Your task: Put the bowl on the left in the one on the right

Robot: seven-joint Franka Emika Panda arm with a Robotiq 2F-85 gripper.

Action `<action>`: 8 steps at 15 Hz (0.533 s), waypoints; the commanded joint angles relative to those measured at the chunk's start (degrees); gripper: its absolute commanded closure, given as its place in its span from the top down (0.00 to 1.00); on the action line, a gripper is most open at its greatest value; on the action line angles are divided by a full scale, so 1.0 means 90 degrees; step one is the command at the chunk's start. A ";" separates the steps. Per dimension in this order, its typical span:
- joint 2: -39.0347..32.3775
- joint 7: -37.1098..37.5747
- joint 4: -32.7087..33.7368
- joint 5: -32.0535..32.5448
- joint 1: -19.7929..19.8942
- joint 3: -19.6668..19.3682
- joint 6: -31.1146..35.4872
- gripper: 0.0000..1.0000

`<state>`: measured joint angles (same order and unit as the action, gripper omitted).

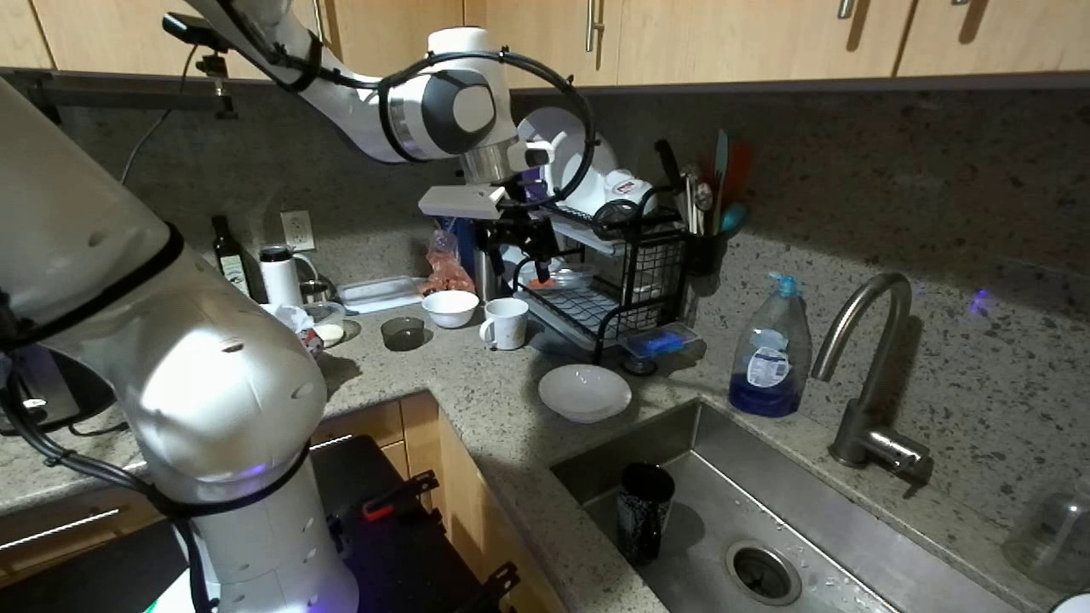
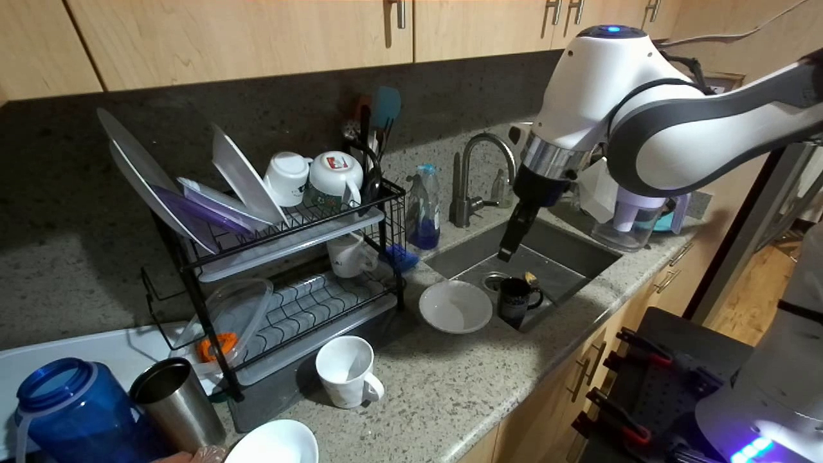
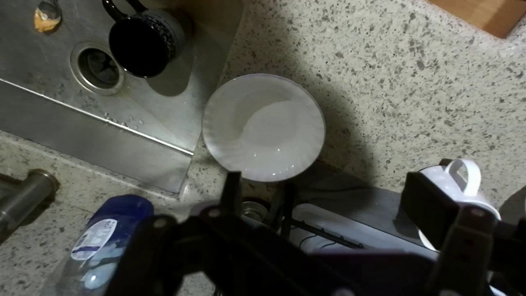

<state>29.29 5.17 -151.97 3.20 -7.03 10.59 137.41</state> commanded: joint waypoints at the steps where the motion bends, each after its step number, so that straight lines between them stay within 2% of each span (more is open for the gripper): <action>1: -0.0432 0.0100 0.0220 -0.0163 -0.0275 0.0141 0.0334 1.00; 8: -0.1169 -0.0080 0.0286 -0.0757 -0.1077 0.0370 0.1496 1.00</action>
<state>21.97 5.29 -150.58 -1.09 -14.52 13.24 146.85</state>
